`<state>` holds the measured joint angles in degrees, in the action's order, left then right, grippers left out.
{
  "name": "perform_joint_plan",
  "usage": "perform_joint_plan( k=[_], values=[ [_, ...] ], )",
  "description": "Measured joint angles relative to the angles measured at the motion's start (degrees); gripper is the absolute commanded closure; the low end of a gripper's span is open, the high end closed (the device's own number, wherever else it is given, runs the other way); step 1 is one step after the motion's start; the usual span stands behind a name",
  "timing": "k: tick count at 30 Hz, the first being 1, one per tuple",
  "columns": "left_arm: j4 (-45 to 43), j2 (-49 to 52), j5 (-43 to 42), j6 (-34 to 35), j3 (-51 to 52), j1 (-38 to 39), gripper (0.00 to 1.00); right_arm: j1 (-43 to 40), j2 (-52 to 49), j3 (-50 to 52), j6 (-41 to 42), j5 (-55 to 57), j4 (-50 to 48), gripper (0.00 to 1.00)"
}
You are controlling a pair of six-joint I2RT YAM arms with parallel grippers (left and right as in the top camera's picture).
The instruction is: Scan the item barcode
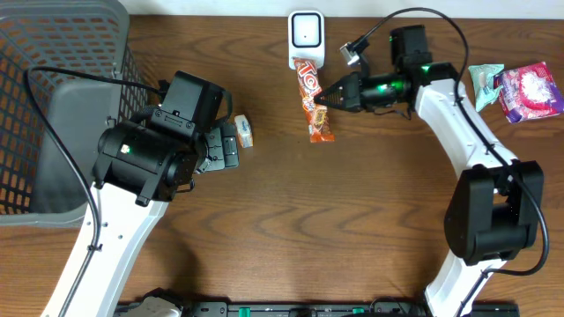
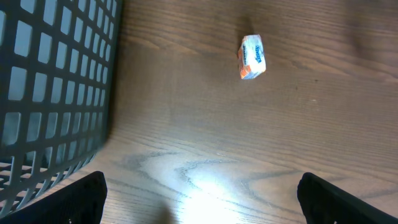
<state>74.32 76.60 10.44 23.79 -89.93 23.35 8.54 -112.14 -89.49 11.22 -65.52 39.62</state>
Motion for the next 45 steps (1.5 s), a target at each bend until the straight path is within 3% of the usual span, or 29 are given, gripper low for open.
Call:
perform_joint_plan(
  k=[5,11,17,24,30,34,38,45],
  values=[
    [-0.02,0.00,0.00,0.00,0.00,0.00,0.02,-0.61,0.02,0.00,8.61,-3.21,-1.05,0.99],
    [-0.02,0.00,0.00,0.00,0.00,0.00,0.02,-0.76,0.00,0.02,40.59,-5.29,-3.56,0.98],
    [0.00,0.00,0.00,0.00,0.00,0.00,0.02,-1.53,0.00,0.13,67.93,-8.96,-18.12,0.99],
    [0.00,0.00,0.00,0.02,0.00,0.00,0.02,-2.36,0.00,0.15,82.51,-10.97,-26.18,0.99],
    [-0.02,0.00,0.00,0.00,0.00,0.00,0.02,-2.23,0.00,0.20,80.46,-7.89,-32.54,0.99],
    [0.04,0.00,0.00,0.00,0.00,0.00,0.02,-1.01,0.02,0.20,66.38,1.16,-32.50,0.99],
    [0.00,0.00,0.00,0.00,0.00,0.00,0.02,2.25,0.00,0.20,50.07,17.33,-29.35,0.99],
    [0.04,0.00,0.00,0.00,0.00,0.00,0.02,5.97,-1.20,0.20,38.32,34.53,-38.91,0.99]
  ],
)
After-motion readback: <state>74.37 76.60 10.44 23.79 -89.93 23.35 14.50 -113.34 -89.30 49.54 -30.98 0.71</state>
